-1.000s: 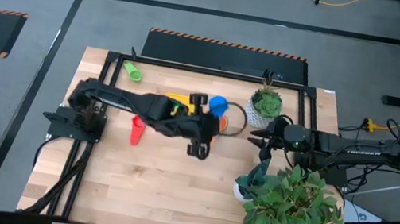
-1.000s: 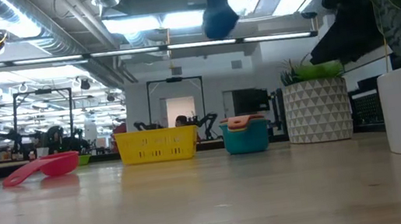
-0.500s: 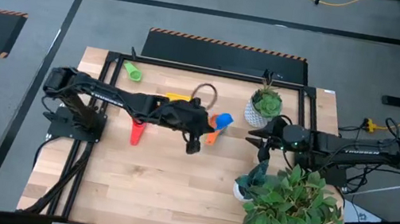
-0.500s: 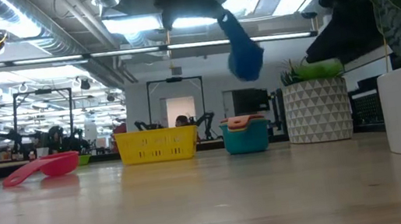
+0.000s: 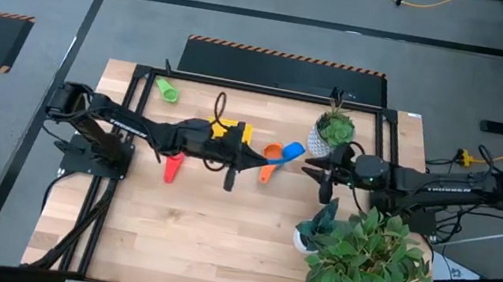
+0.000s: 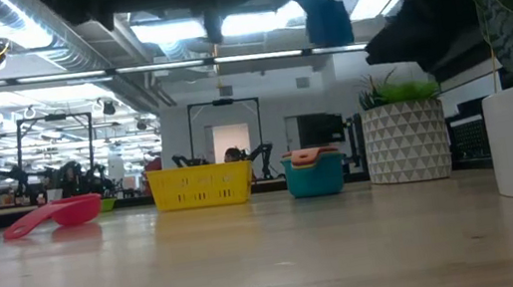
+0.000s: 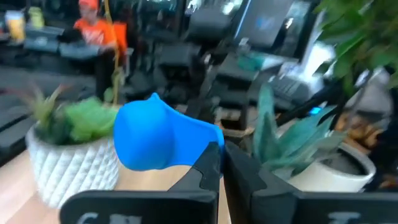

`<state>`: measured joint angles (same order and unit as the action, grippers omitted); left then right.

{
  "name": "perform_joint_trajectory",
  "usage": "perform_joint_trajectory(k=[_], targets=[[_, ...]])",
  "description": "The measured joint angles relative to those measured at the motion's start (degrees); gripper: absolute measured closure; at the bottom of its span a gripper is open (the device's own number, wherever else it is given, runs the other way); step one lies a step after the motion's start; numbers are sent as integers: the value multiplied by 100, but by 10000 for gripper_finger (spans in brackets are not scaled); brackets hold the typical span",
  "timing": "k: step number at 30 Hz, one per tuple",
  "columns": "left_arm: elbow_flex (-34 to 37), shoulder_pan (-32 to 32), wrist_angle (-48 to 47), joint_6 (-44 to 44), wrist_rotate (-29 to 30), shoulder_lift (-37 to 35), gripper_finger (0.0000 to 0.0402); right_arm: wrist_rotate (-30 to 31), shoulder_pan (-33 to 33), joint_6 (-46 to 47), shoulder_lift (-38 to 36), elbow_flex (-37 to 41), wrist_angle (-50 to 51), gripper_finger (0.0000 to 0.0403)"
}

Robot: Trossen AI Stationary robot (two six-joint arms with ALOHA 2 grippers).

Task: Nest measuring cups in basket
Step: Stack the blue measuring cup into the orange measuring cup

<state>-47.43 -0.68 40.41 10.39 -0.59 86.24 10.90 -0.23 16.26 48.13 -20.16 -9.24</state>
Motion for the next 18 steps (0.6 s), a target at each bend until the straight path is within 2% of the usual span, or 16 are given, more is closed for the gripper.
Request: perform_joint_trajectory(k=[18], targets=[[88,-5,349,280,-408,7,401,7,0,-374,85,0,-867,265]])
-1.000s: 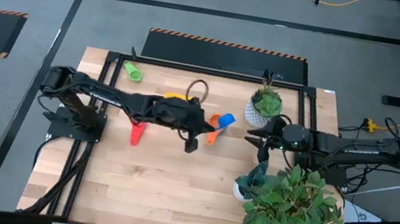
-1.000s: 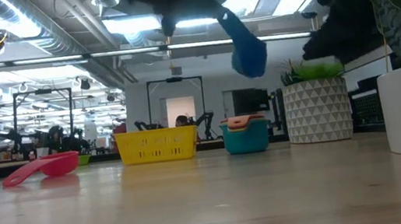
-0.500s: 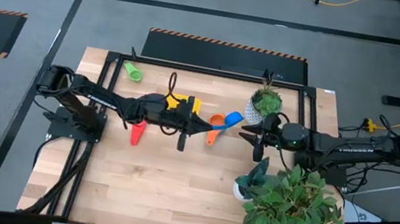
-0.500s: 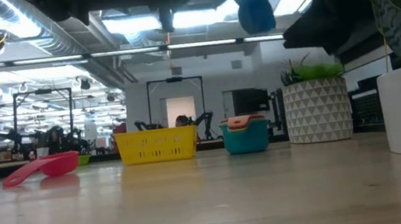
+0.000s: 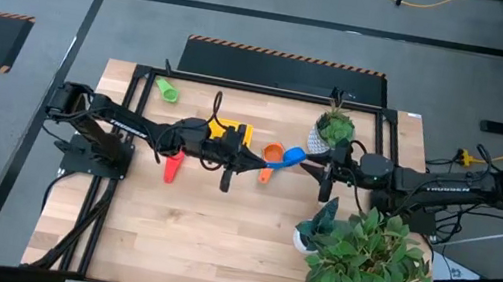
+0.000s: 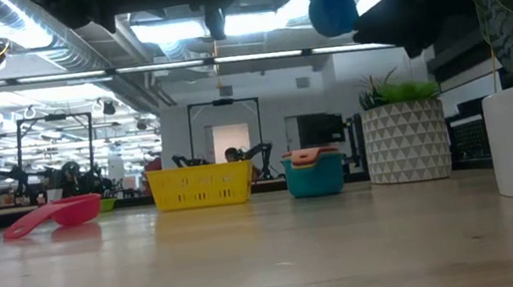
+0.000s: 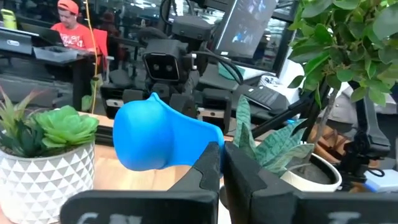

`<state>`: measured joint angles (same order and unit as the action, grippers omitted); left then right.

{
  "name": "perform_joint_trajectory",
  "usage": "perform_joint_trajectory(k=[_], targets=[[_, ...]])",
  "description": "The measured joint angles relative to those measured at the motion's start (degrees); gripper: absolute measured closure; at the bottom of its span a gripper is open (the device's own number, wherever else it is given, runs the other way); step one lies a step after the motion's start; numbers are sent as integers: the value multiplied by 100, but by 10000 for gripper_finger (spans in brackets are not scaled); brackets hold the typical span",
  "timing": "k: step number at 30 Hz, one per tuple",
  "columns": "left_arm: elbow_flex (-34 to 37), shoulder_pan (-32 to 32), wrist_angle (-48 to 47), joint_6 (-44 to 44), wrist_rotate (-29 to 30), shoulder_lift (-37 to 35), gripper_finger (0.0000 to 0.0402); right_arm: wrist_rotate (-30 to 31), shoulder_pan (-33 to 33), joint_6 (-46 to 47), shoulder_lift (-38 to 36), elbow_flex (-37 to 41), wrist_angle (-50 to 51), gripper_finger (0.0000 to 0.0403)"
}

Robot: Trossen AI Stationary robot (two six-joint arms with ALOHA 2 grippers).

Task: Nest measuring cups in basket
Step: Stack the blue measuring cup into the orange measuring cup

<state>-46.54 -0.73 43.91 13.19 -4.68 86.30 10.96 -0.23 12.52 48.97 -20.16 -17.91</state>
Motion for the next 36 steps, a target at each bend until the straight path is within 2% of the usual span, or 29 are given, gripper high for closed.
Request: perform_joint_trajectory(k=[13,26,30,36], targets=[[0,0,43,131,-249,0,401,-57,0,-728,0,0,-312,265],[0,0,41,133,-255,0,401,-58,-2,-532,0,0,-462,266],[0,0,41,133,-253,0,401,-198,-2,-534,0,0,-461,286],[-1,4,29,131,-262,0,401,-316,-4,-518,3,0,-473,341]])
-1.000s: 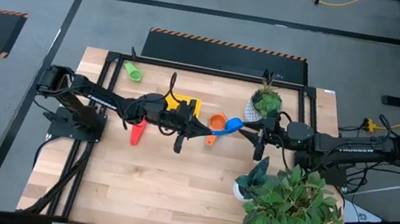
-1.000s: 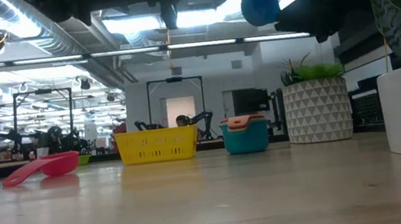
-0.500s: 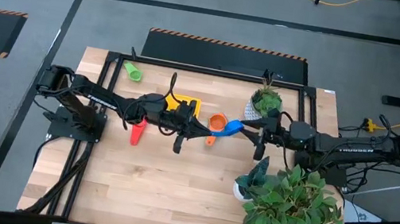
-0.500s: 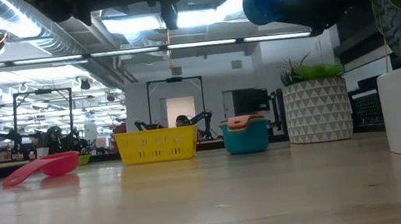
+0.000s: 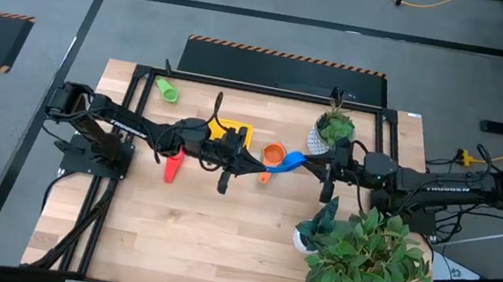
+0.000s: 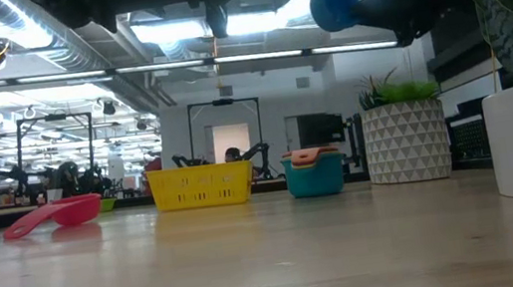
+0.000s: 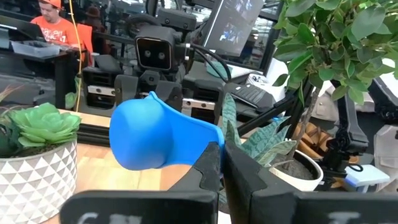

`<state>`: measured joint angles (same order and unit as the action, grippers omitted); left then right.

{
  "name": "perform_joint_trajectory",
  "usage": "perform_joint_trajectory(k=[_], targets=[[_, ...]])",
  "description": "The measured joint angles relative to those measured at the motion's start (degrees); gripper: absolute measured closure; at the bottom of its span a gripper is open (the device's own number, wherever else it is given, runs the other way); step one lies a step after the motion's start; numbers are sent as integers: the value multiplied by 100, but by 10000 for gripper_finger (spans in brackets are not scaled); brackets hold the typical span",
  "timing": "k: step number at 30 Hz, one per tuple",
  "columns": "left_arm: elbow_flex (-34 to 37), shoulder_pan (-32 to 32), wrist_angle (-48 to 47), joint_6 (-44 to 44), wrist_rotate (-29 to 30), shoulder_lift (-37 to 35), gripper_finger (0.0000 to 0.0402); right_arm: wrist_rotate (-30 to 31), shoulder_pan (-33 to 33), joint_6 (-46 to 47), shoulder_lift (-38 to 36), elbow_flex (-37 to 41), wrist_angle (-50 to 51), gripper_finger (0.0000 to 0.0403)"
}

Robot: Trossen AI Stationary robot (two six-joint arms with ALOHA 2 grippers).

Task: Nest measuring cups in basket
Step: Stack the blue measuring cup into the orange measuring cup

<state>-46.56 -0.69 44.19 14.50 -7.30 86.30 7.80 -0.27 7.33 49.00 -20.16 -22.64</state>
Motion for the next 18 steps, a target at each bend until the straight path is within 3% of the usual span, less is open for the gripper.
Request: perform_joint_trajectory(k=[5,18], targets=[[-1,0,-8,0,5,2,396,32,0,0,1,0,5,370],[-1,0,-3,13,11,2,368,105,5,-9,1,0,26,368]])
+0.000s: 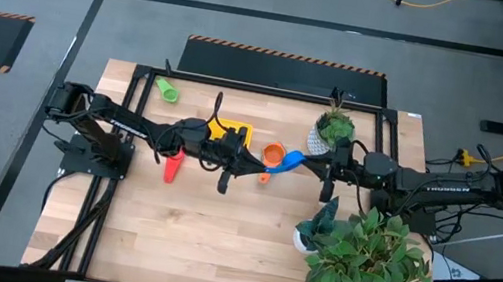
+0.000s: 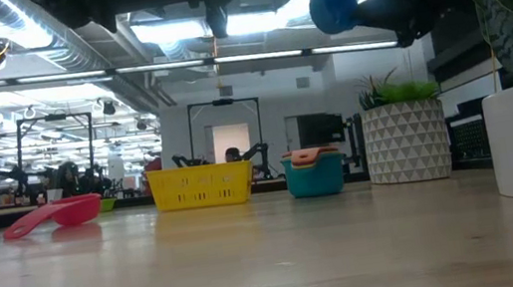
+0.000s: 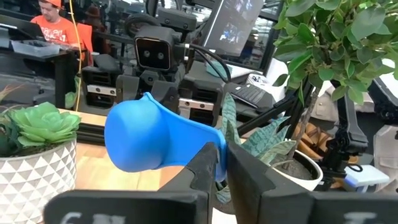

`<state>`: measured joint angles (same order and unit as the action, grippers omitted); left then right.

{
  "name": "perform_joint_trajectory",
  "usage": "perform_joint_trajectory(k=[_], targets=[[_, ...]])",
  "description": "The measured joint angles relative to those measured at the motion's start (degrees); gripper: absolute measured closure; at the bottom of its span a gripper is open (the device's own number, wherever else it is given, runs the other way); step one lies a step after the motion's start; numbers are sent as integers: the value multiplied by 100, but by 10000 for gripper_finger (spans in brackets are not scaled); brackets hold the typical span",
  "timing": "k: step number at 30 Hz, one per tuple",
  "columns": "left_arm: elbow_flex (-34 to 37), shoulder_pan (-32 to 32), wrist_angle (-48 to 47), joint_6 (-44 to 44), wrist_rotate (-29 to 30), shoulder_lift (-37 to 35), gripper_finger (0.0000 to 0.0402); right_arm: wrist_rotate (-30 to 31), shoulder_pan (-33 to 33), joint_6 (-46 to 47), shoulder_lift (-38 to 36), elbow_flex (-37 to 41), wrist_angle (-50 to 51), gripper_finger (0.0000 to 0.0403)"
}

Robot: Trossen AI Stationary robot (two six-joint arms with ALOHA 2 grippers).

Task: Nest measuring cups in basket
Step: Stack the blue measuring cup into the orange measuring cup

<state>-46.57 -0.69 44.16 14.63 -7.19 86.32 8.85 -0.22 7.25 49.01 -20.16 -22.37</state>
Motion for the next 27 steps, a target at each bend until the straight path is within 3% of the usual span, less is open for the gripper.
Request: perform_joint_trajectory(k=[13,20,27], targets=[[-7,-305,-829,-15,-25,0,281,280,-5,151,0,-15,253,369],[-7,-881,-1654,-166,-823,-15,279,489,-4,167,2,-952,2060,370],[-11,-1514,-2828,-891,-718,-308,279,489,-210,164,83,-2283,3918,369]])
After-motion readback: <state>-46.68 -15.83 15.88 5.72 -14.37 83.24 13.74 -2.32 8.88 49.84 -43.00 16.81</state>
